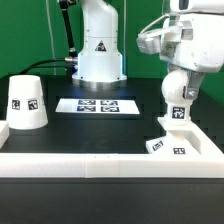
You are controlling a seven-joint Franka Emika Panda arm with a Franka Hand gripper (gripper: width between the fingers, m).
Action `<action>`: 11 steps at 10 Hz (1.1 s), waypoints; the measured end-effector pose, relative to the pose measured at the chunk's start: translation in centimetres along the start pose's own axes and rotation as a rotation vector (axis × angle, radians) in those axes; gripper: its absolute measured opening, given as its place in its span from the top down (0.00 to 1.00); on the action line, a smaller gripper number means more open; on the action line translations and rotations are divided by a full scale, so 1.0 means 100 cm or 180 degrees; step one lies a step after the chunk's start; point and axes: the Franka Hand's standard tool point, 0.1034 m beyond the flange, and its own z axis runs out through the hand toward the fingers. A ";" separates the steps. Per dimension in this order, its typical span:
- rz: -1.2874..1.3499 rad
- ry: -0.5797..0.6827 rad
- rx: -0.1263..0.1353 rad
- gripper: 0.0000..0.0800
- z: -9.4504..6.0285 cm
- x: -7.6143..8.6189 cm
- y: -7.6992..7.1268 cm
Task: Assemble lamp
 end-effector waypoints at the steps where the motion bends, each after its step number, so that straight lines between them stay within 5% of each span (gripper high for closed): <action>1: 0.0002 0.0000 -0.0001 0.28 0.000 0.000 0.000; 5: 0.0305 0.0006 0.0001 0.28 0.000 -0.001 0.000; 11: 0.2187 0.0006 0.0010 0.28 0.000 0.000 0.000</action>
Offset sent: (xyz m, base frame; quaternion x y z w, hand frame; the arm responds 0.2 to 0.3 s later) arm 0.0000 0.0000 0.0000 0.0000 0.0000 0.0650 0.9979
